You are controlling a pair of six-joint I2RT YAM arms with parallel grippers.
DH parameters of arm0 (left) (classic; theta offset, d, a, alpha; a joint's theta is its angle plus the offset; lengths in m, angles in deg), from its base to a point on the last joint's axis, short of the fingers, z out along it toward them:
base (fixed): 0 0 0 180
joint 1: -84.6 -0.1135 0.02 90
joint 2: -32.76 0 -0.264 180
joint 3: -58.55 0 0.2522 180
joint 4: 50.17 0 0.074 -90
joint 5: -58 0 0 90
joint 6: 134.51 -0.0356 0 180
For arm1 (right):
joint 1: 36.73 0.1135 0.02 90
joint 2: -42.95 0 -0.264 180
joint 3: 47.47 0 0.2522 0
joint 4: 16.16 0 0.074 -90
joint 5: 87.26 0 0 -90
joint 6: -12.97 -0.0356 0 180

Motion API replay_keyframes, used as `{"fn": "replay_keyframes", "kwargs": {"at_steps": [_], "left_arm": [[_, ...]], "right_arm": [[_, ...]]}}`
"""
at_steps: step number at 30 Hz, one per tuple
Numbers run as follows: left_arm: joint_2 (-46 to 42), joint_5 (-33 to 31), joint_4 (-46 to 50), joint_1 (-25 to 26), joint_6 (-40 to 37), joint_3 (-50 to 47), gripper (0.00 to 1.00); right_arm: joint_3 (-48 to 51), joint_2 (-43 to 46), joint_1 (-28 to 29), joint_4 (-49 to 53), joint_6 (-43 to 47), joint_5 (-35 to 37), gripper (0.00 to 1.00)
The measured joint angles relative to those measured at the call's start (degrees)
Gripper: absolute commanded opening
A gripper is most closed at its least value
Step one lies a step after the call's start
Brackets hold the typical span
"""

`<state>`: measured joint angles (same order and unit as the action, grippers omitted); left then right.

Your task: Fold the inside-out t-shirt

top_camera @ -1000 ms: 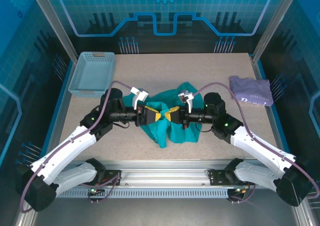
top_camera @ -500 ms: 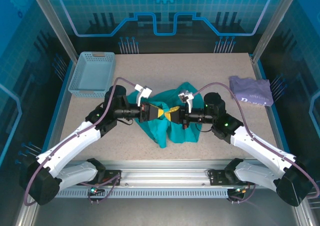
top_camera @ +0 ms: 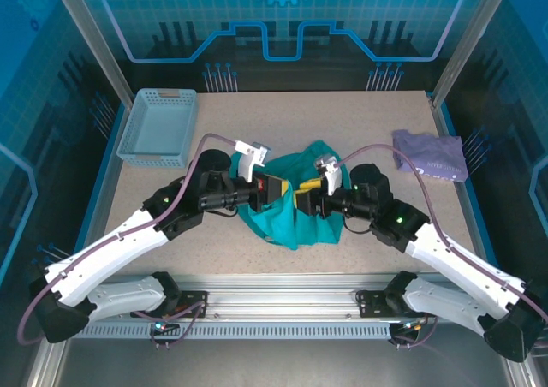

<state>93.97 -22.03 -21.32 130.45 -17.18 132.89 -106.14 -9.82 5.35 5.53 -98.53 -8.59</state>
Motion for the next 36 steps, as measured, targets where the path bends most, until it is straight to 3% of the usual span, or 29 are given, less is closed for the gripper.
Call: {"fn": "replay_keyframes", "kwargs": {"at_steps": [6, 12, 14, 16, 19, 25, 31, 36], "left_arm": [[2.1, -5.9, 3.6, 1.4, 1.3, 1.1, 0.00], [2.6, -6.8, 4.0, 1.6, 2.1, 1.3, 0.00], [2.5, -6.8, 3.9, 1.6, 2.4, 1.3, 0.00], [2.3, -6.8, 3.9, 1.6, 2.4, 1.3, 0.00], [1.1, -7.3, 3.9, 1.3, 2.4, 1.1, 0.00], [-2.1, -4.8, 1.6, -5.5, 2.6, -2.6, 0.01], [-3.0, 3.8, -1.6, -9.2, 1.1, -6.7, 0.20], [-4.6, 8.4, -2.4, -9.7, -1.4, -7.6, 0.29]], "right_arm": [[2.8, 1.8, 3.8, -2.7, 2.9, 0.2, 0.50], [3.2, -2.2, 6.0, -6.6, 3.3, 1.6, 0.53], [2.8, -4.9, 6.2, -6.4, 3.0, 3.6, 0.40], [2.3, -6.9, 6.3, -5.4, 2.6, 6.0, 0.15], [2.2, -7.0, 6.2, -4.5, 2.8, 7.5, 0.02], [2.2, -3.4, 1.8, -7.7, 4.3, -2.9, 0.00], [3.2, -3.0, -3.8, -11.6, 3.1, -14.3, 0.00], [3.5, -3.3, -6.7, -12.3, 2.7, -20.2, 0.00]]}}
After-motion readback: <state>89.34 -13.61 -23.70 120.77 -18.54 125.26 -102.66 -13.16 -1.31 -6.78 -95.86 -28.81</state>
